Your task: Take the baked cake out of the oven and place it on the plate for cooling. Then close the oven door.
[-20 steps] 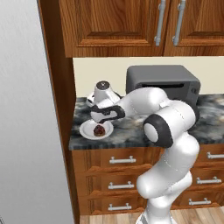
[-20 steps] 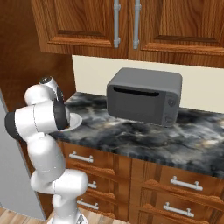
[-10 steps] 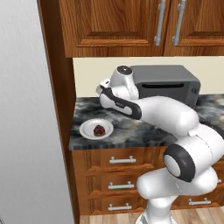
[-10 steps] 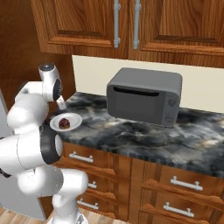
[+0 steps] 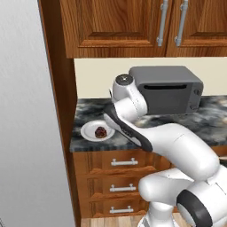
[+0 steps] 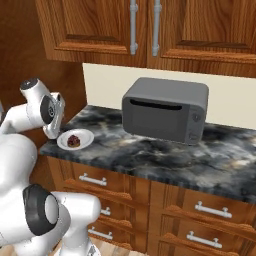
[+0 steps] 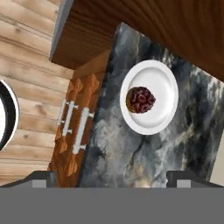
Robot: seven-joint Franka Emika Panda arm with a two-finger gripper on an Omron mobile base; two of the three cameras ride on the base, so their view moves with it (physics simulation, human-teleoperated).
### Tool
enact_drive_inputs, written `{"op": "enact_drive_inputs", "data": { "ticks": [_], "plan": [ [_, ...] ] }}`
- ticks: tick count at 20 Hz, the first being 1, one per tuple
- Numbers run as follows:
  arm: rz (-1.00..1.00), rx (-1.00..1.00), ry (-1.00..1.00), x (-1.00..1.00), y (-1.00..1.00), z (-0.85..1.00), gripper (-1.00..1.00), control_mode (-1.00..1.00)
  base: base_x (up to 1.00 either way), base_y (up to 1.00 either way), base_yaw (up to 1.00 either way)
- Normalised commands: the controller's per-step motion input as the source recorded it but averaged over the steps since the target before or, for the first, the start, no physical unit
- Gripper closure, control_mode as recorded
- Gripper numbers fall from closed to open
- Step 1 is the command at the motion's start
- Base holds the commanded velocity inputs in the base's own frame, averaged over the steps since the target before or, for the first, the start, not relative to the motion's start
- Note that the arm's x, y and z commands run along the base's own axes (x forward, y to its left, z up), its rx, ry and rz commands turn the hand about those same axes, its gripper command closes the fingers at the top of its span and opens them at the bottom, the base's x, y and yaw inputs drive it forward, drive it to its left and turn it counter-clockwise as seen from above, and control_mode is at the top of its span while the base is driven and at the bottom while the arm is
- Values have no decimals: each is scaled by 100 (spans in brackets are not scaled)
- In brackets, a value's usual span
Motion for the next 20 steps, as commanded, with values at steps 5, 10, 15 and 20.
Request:
{"op": "enact_drive_inputs", "data": {
  "ticks": [5,10,15,20],
  "plan": [
    [-80,23,24,-54,0,21,-100,-100,0,0,0],
    [-70,33,11,-76,0,9,-100,-100,0,0,0],
    [-51,25,-1,-80,-1,0,-100,-100,0,0,0],
    [-20,8,-2,-37,-4,-4,-100,-100,0,0,0]
  ]
}}
